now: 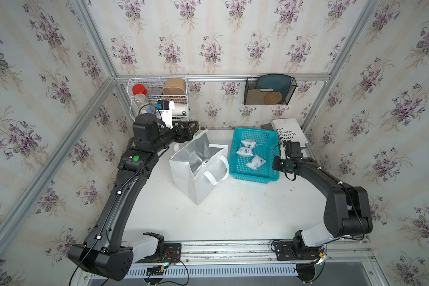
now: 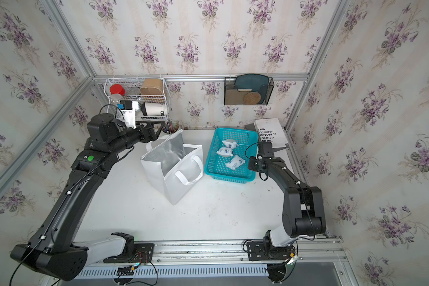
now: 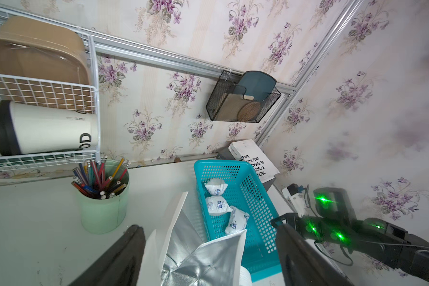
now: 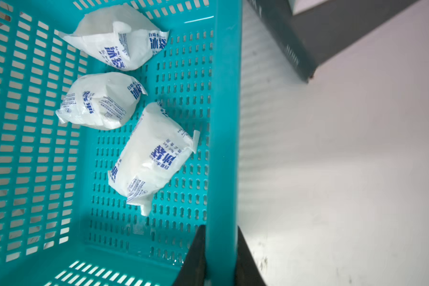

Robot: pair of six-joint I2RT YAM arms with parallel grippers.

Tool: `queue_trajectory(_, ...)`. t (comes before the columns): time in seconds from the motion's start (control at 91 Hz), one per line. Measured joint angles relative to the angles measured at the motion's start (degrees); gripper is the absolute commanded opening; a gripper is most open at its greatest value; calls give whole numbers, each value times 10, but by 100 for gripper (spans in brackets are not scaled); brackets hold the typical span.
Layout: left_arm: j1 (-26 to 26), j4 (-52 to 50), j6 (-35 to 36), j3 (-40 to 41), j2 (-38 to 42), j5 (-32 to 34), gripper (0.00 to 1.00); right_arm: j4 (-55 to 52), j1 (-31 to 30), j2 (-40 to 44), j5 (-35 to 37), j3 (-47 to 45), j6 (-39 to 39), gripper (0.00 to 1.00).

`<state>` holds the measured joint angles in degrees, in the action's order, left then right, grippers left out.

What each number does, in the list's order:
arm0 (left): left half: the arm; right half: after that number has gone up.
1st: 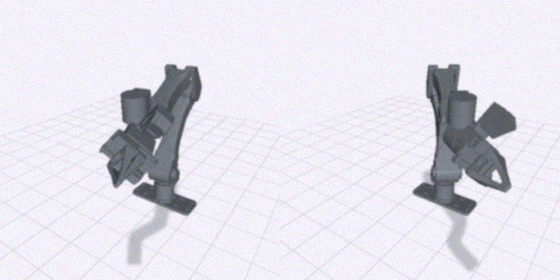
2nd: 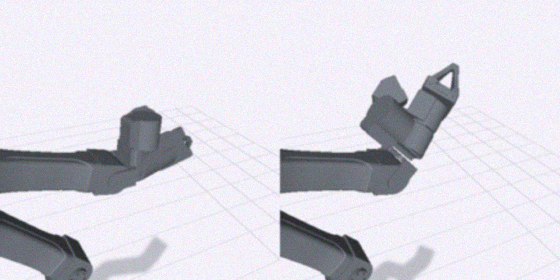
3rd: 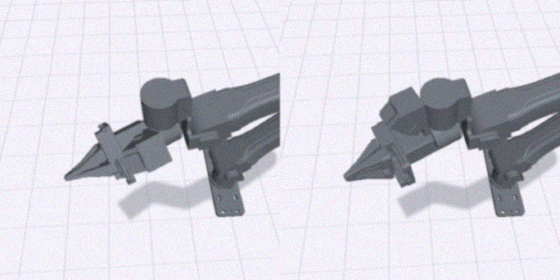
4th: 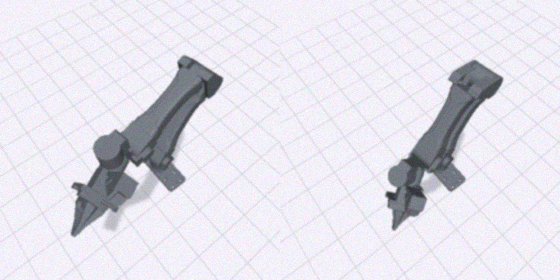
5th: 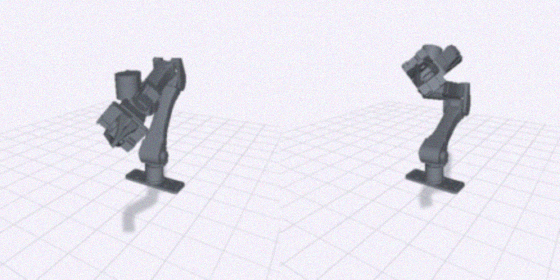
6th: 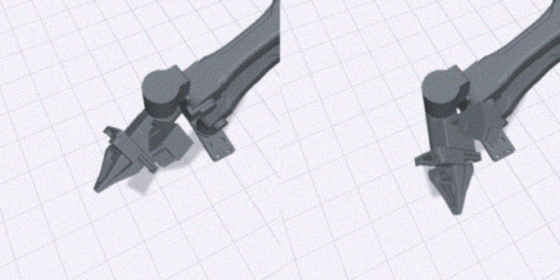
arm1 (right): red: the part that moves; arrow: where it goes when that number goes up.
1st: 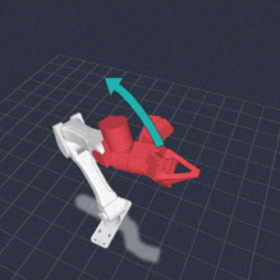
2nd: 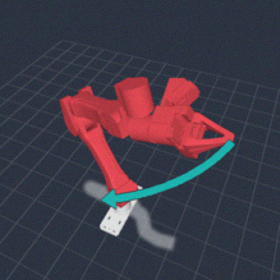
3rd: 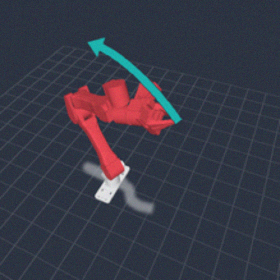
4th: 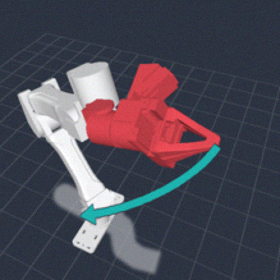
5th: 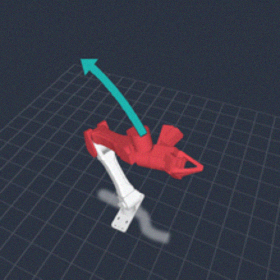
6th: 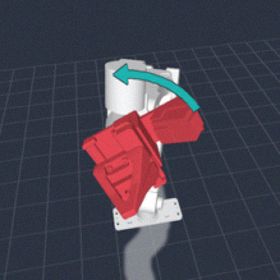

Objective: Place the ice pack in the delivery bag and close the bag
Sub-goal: Move the bin to the center of the board, then pick up the ice pack from the bin.

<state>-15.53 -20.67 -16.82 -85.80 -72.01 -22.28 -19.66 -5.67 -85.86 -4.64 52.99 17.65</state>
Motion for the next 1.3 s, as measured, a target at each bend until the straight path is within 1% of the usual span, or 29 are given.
queue_trajectory(0.044, -10, 0, 5, -11, -9, -2, 86, -3, -1, 15, -2, -15, 9, 45)
queue_trajectory(0.11, -26, 0, 16, -28, -20, -4, 86, -25, -2, 40, 10, -31, 23, 54)
queue_trajectory(0.176, -42, -2, 27, -43, -29, -5, 86, -50, -2, 73, 28, -35, 32, 57)
queue_trajectory(0.264, -67, -3, 45, -58, -41, -8, 86, -60, -2, 120, 58, -11, 16, 63)
queue_trajectory(0.319, -85, -6, 55, -67, -54, -10, 86, -49, -2, 131, 63, 14, 0, 63)
queue_trajectory(0.363, -100, -10, 65, -75, -67, -9, 86, -41, -2, 127, 52, 35, -8, 63)
queue_trajectory(0.429, -125, -24, 79, -84, -89, -9, 85, -16, -6, 102, 11, 64, -7, 62)
queue_trajectory(0.494, -147, -34, 91, -92, -113, -5, 84, 10, -24, 68, -36, 79, 25, 63)
queue_trajectory(0.549, -163, -45, 96, -94, -128, 0, 84, 26, -47, 40, -61, 83, 62, 66)
queue_trajectory(0.582, -170, -52, 97, -92, -134, 3, 84, 33, -64, 22, -69, 85, 89, 70)
queue_trajectory(0.648, -179, -58, 97, -85, -138, 20, 84, 32, -91, -16, -68, 92, 152, 75)
queue_trajectory(0.725, -185, -59, 97, -78, -137, 29, 84, 7, -108, -69, -45, 119, 235, 76)
queue_trajectory(0.791, -187, -60, 99, -73, -137, 37, 85, -34, -110, -115, -17, 155, 301, 77)
queue_trajectory(0.912, -188, -66, 103, -65, -132, 50, 85, -76, -113, -175, 9, 194, 373, 76)
queue_trajectory(1.044, -188, -66, 108, -64, -131, 62, 85, -94, -116, -232, 4, 226, 408, 75)
queue_trajectory(1.165, -188, -66, 112, -64, -131, 63, 85, -101, -127, -272, 3, 268, 411, 73)
queue_trajectory(1.297, -188, -66, 116, -64, -133, 66, 85, -106, -133, -299, -7, 270, 418, 72)
